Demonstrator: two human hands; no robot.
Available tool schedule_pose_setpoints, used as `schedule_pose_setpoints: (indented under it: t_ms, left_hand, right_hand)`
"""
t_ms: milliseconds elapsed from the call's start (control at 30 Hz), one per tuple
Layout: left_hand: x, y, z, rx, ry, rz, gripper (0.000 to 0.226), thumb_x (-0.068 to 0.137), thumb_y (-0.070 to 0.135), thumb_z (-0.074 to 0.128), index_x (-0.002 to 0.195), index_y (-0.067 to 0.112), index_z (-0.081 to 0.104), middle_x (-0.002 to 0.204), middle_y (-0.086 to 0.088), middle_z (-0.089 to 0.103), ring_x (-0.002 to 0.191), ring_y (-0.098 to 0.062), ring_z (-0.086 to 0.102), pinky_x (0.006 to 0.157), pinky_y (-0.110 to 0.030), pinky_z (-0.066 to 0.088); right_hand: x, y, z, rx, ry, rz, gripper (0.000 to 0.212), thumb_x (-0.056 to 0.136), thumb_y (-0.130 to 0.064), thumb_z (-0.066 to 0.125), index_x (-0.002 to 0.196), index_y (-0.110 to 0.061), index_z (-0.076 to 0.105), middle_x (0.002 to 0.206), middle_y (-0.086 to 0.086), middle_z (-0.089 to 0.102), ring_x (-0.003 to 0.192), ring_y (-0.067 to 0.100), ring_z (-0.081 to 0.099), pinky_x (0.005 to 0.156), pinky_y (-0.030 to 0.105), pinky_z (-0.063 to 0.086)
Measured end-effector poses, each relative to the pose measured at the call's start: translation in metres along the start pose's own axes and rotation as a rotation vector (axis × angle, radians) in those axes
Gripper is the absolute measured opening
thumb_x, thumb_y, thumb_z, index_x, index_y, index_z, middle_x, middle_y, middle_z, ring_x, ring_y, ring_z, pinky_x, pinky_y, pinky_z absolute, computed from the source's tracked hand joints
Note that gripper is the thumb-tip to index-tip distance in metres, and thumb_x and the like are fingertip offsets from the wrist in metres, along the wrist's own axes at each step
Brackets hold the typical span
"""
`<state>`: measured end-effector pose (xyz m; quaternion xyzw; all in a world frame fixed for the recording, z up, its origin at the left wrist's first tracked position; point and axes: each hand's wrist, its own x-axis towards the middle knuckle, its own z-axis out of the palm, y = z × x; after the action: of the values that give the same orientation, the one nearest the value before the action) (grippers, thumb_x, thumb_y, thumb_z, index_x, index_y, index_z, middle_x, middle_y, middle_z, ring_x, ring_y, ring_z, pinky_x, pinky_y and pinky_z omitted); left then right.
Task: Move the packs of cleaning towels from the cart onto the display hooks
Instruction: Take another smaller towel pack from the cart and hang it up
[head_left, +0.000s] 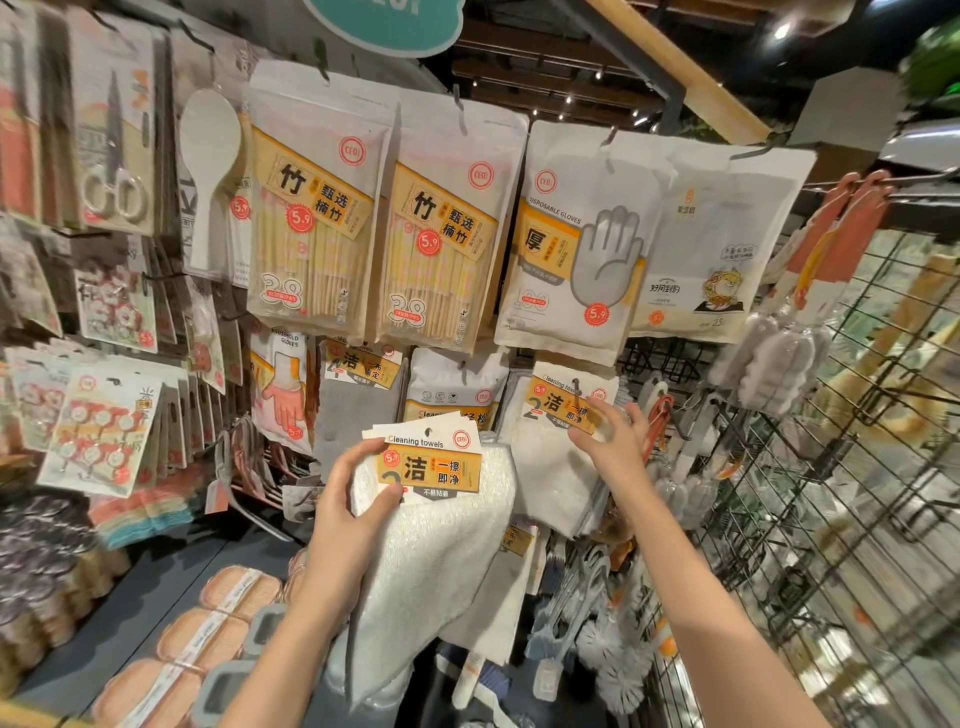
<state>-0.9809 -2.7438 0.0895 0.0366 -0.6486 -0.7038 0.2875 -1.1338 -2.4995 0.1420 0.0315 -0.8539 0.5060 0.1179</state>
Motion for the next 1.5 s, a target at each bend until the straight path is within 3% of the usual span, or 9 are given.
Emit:
schedule_pose_setpoints:
  t_ms: [100, 367, 667, 833, 933, 1133, 1267, 1400, 1500]
  left_hand:
    - [-0.003, 0.003, 0.003, -0.042, 0.021, -0.003, 0.047, 0.085, -0.006, 0.062, 0.118, 0.026, 0.055, 0.114, 0.017, 0.061, 0.096, 0.011, 0.058, 0.075, -0.003, 0.042]
    - [-0.012, 0.008, 0.010, -0.081, 0.015, -0.009, 0.056, 0.083, -0.010, 0.062, 0.122, 0.029, 0.050, 0.110, 0.013, 0.061, 0.088, 0.007, 0.063, 0.069, -0.008, 0.047]
    - [-0.022, 0.013, 0.014, -0.115, 0.000, -0.028, 0.055, 0.084, -0.009, 0.062, 0.123, 0.028, 0.051, 0.121, 0.001, 0.061, 0.105, -0.009, 0.062, 0.087, -0.026, 0.050]
    - [-0.026, 0.013, 0.012, -0.042, 0.031, -0.002, 0.051, 0.086, -0.003, 0.063, 0.125, 0.026, 0.051, 0.127, 0.008, 0.054, 0.109, 0.009, 0.053, 0.083, -0.008, 0.043]
    - [-0.027, 0.011, 0.010, -0.028, 0.045, -0.012, 0.048, 0.086, 0.001, 0.065, 0.120, 0.032, 0.053, 0.128, 0.007, 0.054, 0.120, -0.005, 0.050, 0.098, -0.028, 0.044]
    - [-0.029, 0.012, 0.012, -0.052, 0.038, -0.071, 0.053, 0.082, 0.002, 0.070, 0.123, 0.029, 0.051, 0.131, -0.001, 0.055, 0.122, -0.021, 0.052, 0.104, -0.051, 0.041]
    - [-0.028, 0.014, 0.011, -0.045, 0.017, -0.084, 0.058, 0.081, 0.004, 0.072, 0.128, 0.029, 0.049, 0.132, 0.001, 0.053, 0.122, -0.020, 0.052, 0.104, -0.051, 0.042]
    - [-0.028, 0.017, 0.011, -0.015, -0.035, -0.045, 0.055, 0.081, 0.007, 0.073, 0.120, 0.040, 0.053, 0.129, 0.012, 0.054, 0.120, -0.007, 0.052, 0.104, -0.043, 0.043]
    - [-0.028, 0.015, 0.010, -0.043, -0.068, -0.068, 0.052, 0.081, 0.009, 0.074, 0.115, 0.043, 0.055, 0.127, 0.011, 0.057, 0.117, -0.013, 0.055, 0.102, -0.048, 0.045]
  right_hand:
    - [-0.014, -0.005, -0.001, 0.021, 0.002, -0.043, 0.049, 0.083, -0.017, 0.070, 0.129, -0.023, 0.055, 0.153, 0.002, 0.008, 0.140, 0.015, 0.013, 0.103, 0.021, 0.011]
    - [-0.067, -0.032, 0.014, 0.036, -0.225, -0.166, 0.036, 0.090, -0.030, 0.061, 0.125, -0.027, 0.055, 0.144, -0.004, 0.035, 0.138, 0.015, 0.021, 0.117, 0.041, 0.020]
    - [-0.098, -0.045, 0.032, -0.019, -0.355, -0.157, 0.056, 0.087, -0.025, 0.066, 0.138, -0.021, 0.044, 0.140, 0.001, 0.039, 0.135, 0.015, 0.027, 0.112, 0.027, 0.021]
    - [-0.106, -0.045, 0.030, 0.088, -0.319, -0.176, 0.055, 0.081, -0.017, 0.073, 0.130, -0.022, 0.050, 0.137, -0.001, 0.035, 0.127, 0.003, 0.034, 0.104, 0.009, 0.021]
    - [-0.109, -0.046, 0.030, 0.158, -0.284, -0.184, 0.049, 0.077, -0.012, 0.076, 0.117, -0.027, 0.053, 0.125, -0.004, 0.044, 0.110, -0.009, 0.043, 0.090, -0.003, 0.029]
    - [-0.111, -0.040, 0.034, 0.223, -0.241, -0.173, 0.042, 0.075, -0.002, 0.075, 0.094, -0.022, 0.042, 0.097, -0.013, 0.055, 0.091, -0.017, 0.049, 0.083, 0.014, 0.045]
    - [-0.109, -0.038, 0.034, 0.250, -0.227, -0.137, 0.043, 0.077, -0.002, 0.072, 0.089, -0.026, 0.039, 0.100, -0.007, 0.057, 0.109, 0.017, 0.054, 0.091, 0.046, 0.050]
    - [-0.108, -0.038, 0.033, 0.294, -0.218, -0.108, 0.043, 0.079, -0.001, 0.071, 0.089, -0.028, 0.039, 0.101, -0.005, 0.058, 0.108, 0.027, 0.058, 0.088, 0.052, 0.052]
    - [-0.108, -0.037, 0.033, 0.310, -0.217, -0.085, 0.043, 0.079, -0.002, 0.071, 0.089, -0.029, 0.039, 0.102, -0.001, 0.059, 0.105, 0.028, 0.060, 0.087, 0.051, 0.053]
